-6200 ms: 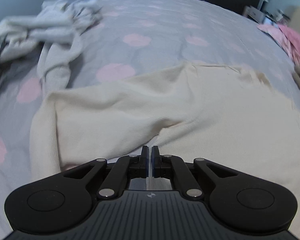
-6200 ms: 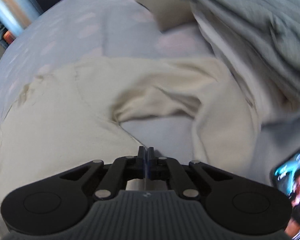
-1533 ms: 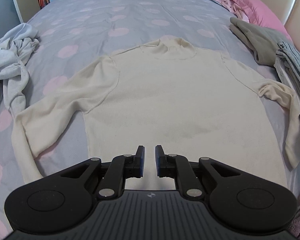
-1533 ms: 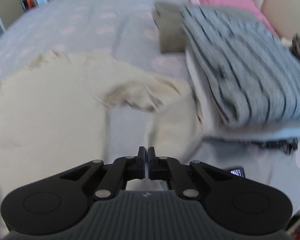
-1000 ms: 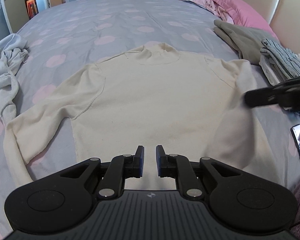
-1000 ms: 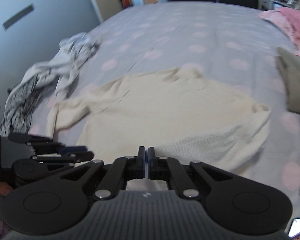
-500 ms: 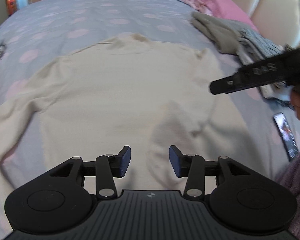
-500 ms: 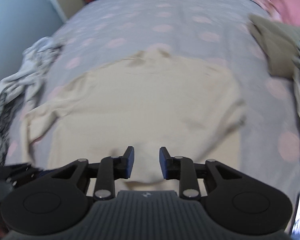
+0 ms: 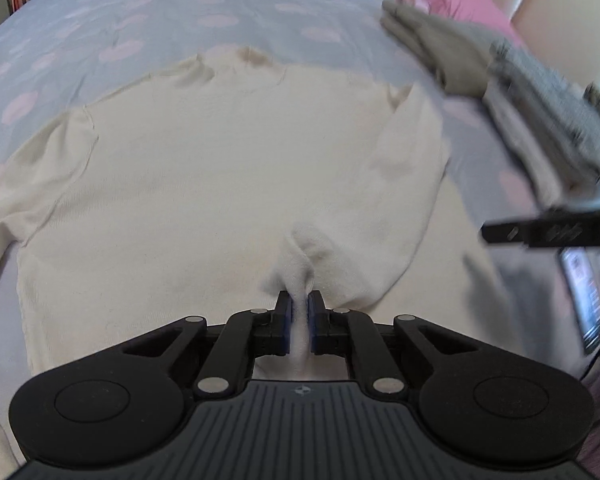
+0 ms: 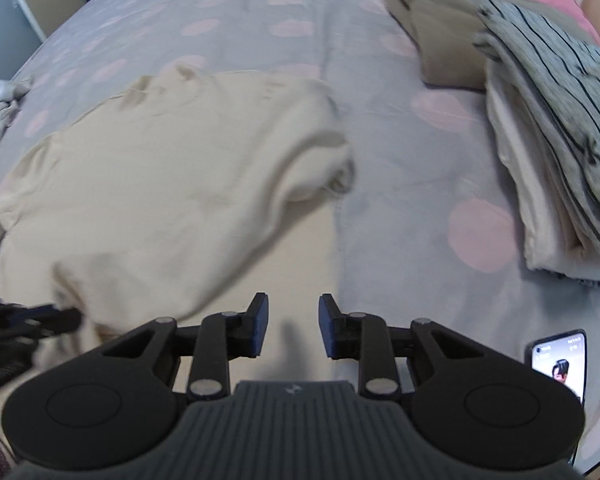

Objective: Fold clothes

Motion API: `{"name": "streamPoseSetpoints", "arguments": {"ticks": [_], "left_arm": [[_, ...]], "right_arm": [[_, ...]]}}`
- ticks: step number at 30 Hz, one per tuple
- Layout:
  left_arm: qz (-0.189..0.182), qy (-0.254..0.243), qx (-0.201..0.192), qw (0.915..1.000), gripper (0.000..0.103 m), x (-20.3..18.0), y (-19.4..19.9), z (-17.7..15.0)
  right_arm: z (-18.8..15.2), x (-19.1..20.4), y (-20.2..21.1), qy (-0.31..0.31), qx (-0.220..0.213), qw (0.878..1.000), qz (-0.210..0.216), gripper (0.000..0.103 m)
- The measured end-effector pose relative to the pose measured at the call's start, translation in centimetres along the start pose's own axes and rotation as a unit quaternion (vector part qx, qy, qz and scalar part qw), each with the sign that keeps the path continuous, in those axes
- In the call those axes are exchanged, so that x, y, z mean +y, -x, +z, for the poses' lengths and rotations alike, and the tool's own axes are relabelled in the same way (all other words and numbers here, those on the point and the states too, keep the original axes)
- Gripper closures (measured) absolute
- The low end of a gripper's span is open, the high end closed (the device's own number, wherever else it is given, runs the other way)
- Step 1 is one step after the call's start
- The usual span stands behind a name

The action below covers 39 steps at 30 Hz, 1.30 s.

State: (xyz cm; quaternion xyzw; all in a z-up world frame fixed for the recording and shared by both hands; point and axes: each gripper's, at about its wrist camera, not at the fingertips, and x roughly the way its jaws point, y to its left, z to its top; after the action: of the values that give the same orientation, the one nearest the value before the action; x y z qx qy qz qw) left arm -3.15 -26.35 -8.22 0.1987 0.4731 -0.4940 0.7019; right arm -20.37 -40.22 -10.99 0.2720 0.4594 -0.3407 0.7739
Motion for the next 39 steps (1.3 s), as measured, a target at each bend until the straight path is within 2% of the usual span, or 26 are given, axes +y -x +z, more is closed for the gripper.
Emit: {"name": "streamPoseSetpoints", "arguments": {"ticks": [5, 8, 9, 12, 15, 18, 21, 25, 29, 31, 35, 36, 37, 38, 39], "left_arm": [[-0.051, 0.056, -0.063, 0.9951, 0.097, 2.5, 5.0, 2.4], [-0.055, 0.094, -0.086, 0.9904, 0.097, 5.2, 7.2, 3.6], [-0.048, 0.105, -0.09, 0.9892, 0.097, 6.2, 7.5, 3.8], [-0.011, 0.141, -0.09, 0.9858, 0.097, 9.7, 7.3, 4.1], [0.043, 0.192, -0.056, 0.9789, 0.096, 13.8, 4.7, 3.5], [0.066, 0.218, -0.017, 0.9734, 0.094, 15.9, 2.7, 2.8], [0.079, 0.193, -0.03, 0.9775, 0.085, 15.5, 3.5, 2.7], [0.082, 0.16, -0.023, 0.9835, 0.083, 14.6, 4.7, 2.8], [0.087, 0.128, -0.009, 0.9878, 0.07, 13.4, 5.4, 2.2], [0.088, 0.102, -0.003, 0.9909, 0.058, 12.3, 5.6, 1.6], [0.088, 0.053, 0.006, 0.9947, 0.054, 10.2, 4.5, 0.6], [0.101, 0.039, 0.012, 0.994, 0.061, 9.9, 3.8, 0.5], [0.121, 0.026, 0.024, 0.992, 0.089, 9.8, 3.0, 0.4], [0.142, 0.016, 0.04, 0.9889, 0.103, 9.8, 2.2, 0.5], [0.14, 0.028, 0.038, 0.9891, 0.102, 10.5, 2.2, 0.6]], "right_arm": [[0.1, -1.0, -1.6, -0.013, 0.006, 1.0, -0.006, 0.074], [-0.1, -1.5, -3.0, -0.019, 0.024, 0.999, -0.017, 0.084], [-0.2, -1.7, -3.4, -0.02, 0.031, 0.999, -0.024, 0.087], [-0.3, -2.2, -4.1, -0.029, 0.044, 0.998, -0.027, 0.087], [-0.1, -2.1, -3.9, -0.029, 0.045, 0.998, -0.029, 0.087], [0.0, -1.6, -3.5, -0.015, 0.04, 0.998, -0.038, 0.086], [0.5, -1.0, -2.2, 0.007, 0.019, 0.999, -0.035, 0.086], [1.8, 0.1, -1.0, 0.049, 0.008, 0.998, -0.025, 0.086], [3.0, 0.9, -1.5, 0.053, 0.031, 0.998, -0.01, 0.086], [3.5, 1.5, -2.3, 0.063, 0.045, 0.997, -0.01, 0.086], [4.3, 2.9, -3.5, 0.085, 0.051, 0.995, -0.016, 0.086], [4.6, 3.1, -3.8, 0.088, 0.051, 0.995, -0.016, 0.086], [4.8, 3.3, -4.0, 0.091, 0.049, 0.995, -0.016, 0.086], [5.1, 3.5, -4.1, 0.095, 0.043, 0.994, -0.017, 0.086], [5.4, 3.6, -4.2, 0.1, 0.033, 0.994, -0.017, 0.086]]}}
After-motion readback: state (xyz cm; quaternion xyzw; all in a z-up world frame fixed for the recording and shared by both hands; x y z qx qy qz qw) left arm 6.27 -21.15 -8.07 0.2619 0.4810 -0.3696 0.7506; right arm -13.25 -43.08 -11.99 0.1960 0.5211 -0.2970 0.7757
